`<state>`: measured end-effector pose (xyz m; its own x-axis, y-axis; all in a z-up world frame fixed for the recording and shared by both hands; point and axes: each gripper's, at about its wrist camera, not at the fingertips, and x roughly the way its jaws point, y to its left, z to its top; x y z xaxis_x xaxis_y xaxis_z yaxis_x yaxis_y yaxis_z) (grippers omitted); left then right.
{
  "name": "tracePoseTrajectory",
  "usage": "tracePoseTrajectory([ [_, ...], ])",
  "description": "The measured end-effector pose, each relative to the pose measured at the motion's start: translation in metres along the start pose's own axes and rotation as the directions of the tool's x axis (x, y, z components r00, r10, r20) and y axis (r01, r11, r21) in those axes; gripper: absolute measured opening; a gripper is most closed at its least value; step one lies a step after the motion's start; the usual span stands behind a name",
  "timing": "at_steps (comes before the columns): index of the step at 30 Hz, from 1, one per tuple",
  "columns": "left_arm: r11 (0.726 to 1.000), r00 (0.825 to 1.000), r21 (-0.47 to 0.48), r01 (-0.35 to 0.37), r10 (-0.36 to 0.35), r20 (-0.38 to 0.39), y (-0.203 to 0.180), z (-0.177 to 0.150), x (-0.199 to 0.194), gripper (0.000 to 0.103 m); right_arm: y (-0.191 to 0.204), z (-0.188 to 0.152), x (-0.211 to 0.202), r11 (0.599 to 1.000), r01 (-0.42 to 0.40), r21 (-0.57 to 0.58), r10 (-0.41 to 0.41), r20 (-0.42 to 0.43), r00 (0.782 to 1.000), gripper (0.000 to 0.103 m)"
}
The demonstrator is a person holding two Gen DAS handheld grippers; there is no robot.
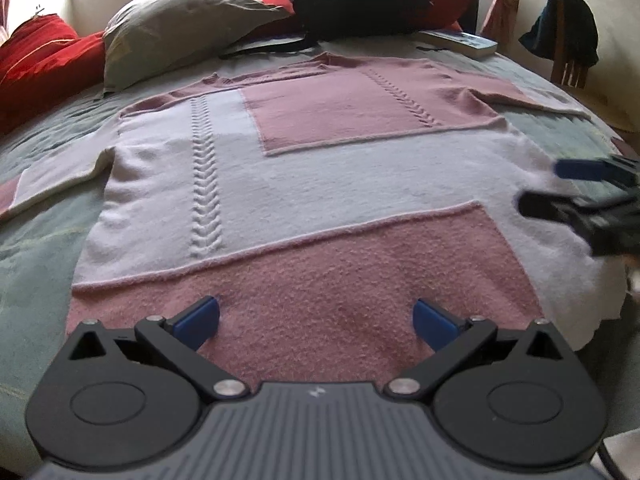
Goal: Fold clothes
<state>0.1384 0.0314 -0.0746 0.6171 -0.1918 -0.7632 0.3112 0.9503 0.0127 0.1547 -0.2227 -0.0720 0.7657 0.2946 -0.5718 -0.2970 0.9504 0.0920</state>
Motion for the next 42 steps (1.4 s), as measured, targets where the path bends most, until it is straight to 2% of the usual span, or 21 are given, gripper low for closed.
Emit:
tracePoseTrajectory([
  [3, 1.000, 1.000, 0.002, 0.000, 0.000, -0.004, 0.000, -0.001, 0.002, 0.102, -0.010, -0.004, 0.011, 0.999, 0.010, 0.034, -0.009, -0.027, 1.000, 0.103],
  [8, 1.000, 1.000, 0.005, 0.001, -0.001, -0.008, 0.000, 0.002, 0.004, 0.102, -0.019, -0.025, -0.006, 1.000, 0.017, 0.025, -0.016, -0.038, 0.999, 0.103],
  [15, 1.000, 1.000, 0.027, 0.013, -0.014, 0.016, -0.007, 0.011, -0.002, 0.102, -0.011, -0.016, -0.011, 0.998, 0.022, 0.063, -0.017, -0.078, 0.997, 0.103],
  [29, 0.999, 0.999, 0.020, 0.025, -0.026, 0.019, -0.009, 0.011, 0.010, 0.102, -0.022, -0.018, -0.011, 0.992, -0.018, 0.122, 0.026, -0.068, 0.997, 0.103],
  [36, 0.999, 0.995, -0.023, 0.045, -0.043, 0.086, 0.010, 0.030, 0.000, 0.102, -0.035, -0.013, -0.015, 0.979, -0.054, 0.197, 0.063, -0.039, 0.997, 0.103],
  [42, 0.992, 0.989, -0.100, 0.075, -0.061, 0.135, 0.068, 0.059, -0.017, 0.102, -0.034, -0.010, -0.016, 0.975, -0.079, 0.209, 0.089, -0.037, 0.995, 0.103],
])
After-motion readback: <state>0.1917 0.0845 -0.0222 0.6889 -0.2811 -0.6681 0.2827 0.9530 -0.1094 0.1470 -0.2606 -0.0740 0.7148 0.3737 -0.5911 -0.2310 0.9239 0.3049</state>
